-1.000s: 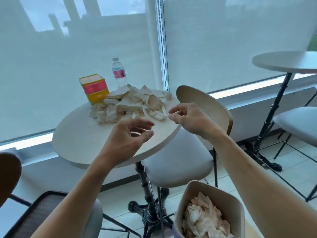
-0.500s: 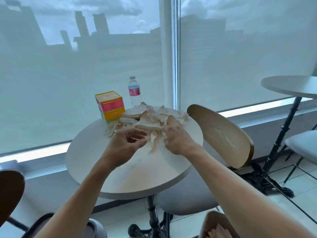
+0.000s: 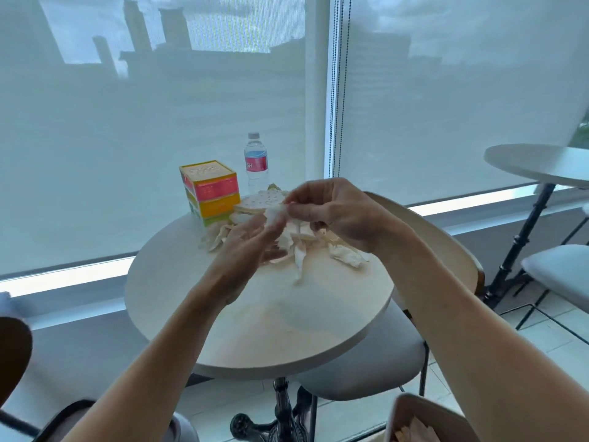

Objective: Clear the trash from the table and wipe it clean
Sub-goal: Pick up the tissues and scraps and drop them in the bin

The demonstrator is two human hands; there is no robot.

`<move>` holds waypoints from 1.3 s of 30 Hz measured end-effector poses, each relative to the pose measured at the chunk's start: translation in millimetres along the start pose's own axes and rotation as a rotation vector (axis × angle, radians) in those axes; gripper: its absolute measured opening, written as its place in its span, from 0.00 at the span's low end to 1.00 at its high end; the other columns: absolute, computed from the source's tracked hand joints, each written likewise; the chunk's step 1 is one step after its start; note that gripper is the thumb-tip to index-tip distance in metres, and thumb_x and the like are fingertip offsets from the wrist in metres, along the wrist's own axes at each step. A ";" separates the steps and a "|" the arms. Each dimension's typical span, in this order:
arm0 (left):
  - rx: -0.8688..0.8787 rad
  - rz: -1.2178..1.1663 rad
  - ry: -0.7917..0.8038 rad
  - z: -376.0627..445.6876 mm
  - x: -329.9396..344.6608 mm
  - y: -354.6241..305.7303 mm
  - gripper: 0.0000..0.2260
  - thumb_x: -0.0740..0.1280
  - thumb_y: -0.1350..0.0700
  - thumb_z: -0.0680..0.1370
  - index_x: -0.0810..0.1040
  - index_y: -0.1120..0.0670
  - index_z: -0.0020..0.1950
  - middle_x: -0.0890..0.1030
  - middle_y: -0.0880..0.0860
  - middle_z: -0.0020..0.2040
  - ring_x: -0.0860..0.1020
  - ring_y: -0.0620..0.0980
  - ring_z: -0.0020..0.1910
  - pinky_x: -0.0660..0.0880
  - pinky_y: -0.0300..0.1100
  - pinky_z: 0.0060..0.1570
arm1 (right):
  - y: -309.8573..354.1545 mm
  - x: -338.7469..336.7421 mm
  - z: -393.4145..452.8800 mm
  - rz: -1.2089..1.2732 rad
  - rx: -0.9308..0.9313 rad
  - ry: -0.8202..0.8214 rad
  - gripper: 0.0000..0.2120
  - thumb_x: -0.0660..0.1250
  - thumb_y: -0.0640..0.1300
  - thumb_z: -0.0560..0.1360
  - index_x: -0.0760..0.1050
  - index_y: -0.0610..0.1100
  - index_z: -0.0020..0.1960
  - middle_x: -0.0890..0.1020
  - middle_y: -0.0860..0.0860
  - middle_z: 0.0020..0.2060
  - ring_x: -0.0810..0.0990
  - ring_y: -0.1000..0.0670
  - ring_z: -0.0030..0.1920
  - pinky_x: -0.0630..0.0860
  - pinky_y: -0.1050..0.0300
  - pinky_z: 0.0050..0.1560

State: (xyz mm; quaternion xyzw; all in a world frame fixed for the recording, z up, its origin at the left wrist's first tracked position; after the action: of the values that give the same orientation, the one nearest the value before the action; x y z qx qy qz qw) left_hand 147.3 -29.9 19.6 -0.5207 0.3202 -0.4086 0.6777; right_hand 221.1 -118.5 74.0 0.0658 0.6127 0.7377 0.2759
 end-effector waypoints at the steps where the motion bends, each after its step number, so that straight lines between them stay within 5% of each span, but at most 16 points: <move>1: -0.037 -0.121 0.006 -0.1 2.1 -0.6 0.12 0.66 0.47 0.74 0.81 0.50 0.53 0.84 0.53 0.50 0.82 0.54 0.52 0.81 0.47 0.50 | 1.0 -1.3 1.5 -0.005 -0.003 -0.015 0.06 0.70 0.33 0.75 0.82 0.42 0.45 0.83 0.49 0.39 0.78 0.56 0.37 0.72 0.63 0.38; 4: -0.072 -0.298 0.022 3.1 1.0 -2.9 0.12 0.65 0.52 0.74 0.81 0.55 0.54 0.86 0.55 0.47 0.84 0.53 0.48 0.82 0.45 0.48 | -3.3 -5.8 2.1 -0.125 0.002 -0.111 0.04 0.72 0.33 0.73 0.82 0.39 0.47 0.85 0.47 0.41 0.82 0.56 0.41 0.77 0.67 0.45; 9: -0.022 -0.114 -0.107 10.9 -19.7 -2.1 0.06 0.70 0.63 0.75 0.84 0.54 0.48 0.86 0.53 0.43 0.84 0.49 0.43 0.81 0.42 0.44 | -30.4 -20.2 -6.4 -0.362 0.095 -0.175 0.08 0.76 0.42 0.71 0.83 0.46 0.51 0.83 0.51 0.44 0.80 0.60 0.40 0.75 0.63 0.46; 16: -0.001 -0.016 -0.165 12.5 -31.1 5.6 0.05 0.75 0.60 0.71 0.85 0.50 0.44 0.86 0.52 0.47 0.82 0.48 0.47 0.78 0.44 0.51 | -93.0 -48.1 -22.6 -0.992 0.389 -0.161 0.17 0.65 0.43 0.78 0.73 0.47 0.67 0.77 0.46 0.64 0.71 0.45 0.67 0.68 0.52 0.68; 20: -0.016 0.005 -0.167 11.0 -28.5 8.7 0.06 0.74 0.62 0.72 0.85 0.51 0.44 0.86 0.51 0.45 0.82 0.46 0.44 0.78 0.40 0.47 | -102.1 -42.6 -23.7 -1.211 0.358 -0.169 0.17 0.60 0.39 0.79 0.74 0.48 0.66 0.76 0.45 0.62 0.70 0.43 0.62 0.72 0.49 0.63; 27: -0.027 0.047 -0.184 7.1 -25.0 10.6 0.06 0.73 0.63 0.73 0.85 0.52 0.46 0.85 0.50 0.48 0.82 0.45 0.47 0.79 0.40 0.48 | -73.6 -46.4 -27.5 -1.040 0.156 -0.328 0.09 0.64 0.38 0.77 0.79 0.45 0.55 0.83 0.46 0.50 0.80 0.45 0.51 0.77 0.51 0.53; 30: -0.026 0.063 -0.195 3.7 -15.3 10.6 0.07 0.73 0.63 0.73 0.85 0.52 0.45 0.86 0.46 0.43 0.82 0.46 0.46 0.79 0.44 0.52 | -57.6 -59.1 -41.1 -0.860 0.093 -0.427 0.07 0.66 0.41 0.77 0.82 0.47 0.51 0.84 0.49 0.47 0.80 0.53 0.45 0.75 0.66 0.44; 33: -0.008 0.091 -0.182 -1.1 1.8 7.8 0.08 0.73 0.63 0.74 0.85 0.49 0.44 0.86 0.45 0.42 0.81 0.43 0.44 0.76 0.36 0.47 | -41.4 -73.0 -58.5 -0.664 0.048 -0.501 0.04 0.69 0.47 0.77 0.83 0.50 0.47 0.83 0.53 0.41 0.76 0.65 0.32 0.68 0.75 0.30; 37: -0.016 0.100 -0.160 -7.7 29.3 7.5 0.07 0.74 0.61 0.73 0.85 0.50 0.47 0.86 0.48 0.46 0.82 0.43 0.49 0.75 0.34 0.49 | -27.3 -89.3 -93.9 -0.409 0.043 -0.543 0.06 0.72 0.54 0.73 0.82 0.52 0.43 0.82 0.55 0.36 0.76 0.59 0.34 0.75 0.63 0.38; 39: -0.025 0.096 -0.160 -11.9 42.7 8.0 0.07 0.74 0.61 0.73 0.85 0.50 0.46 0.86 0.49 0.46 0.83 0.45 0.50 0.76 0.39 0.53 | -23.5 -98.7 -114.6 -0.358 0.051 -0.567 0.08 0.72 0.57 0.72 0.82 0.53 0.43 0.83 0.56 0.36 0.79 0.56 0.36 0.73 0.68 0.36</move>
State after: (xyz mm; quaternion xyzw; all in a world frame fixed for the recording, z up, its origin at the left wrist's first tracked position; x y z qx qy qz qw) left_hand 158.6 -72.1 8.5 -0.5442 0.2948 -0.3289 0.7133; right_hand 261.7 -263.7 48.2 0.1664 0.5316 0.6143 0.5589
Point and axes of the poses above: each hand's wrist, its own z-axis towards the middle knuckle, its own x-axis out of the palm, y = z × x, the point moved 10 cm from there along z, towards the middle knuckle
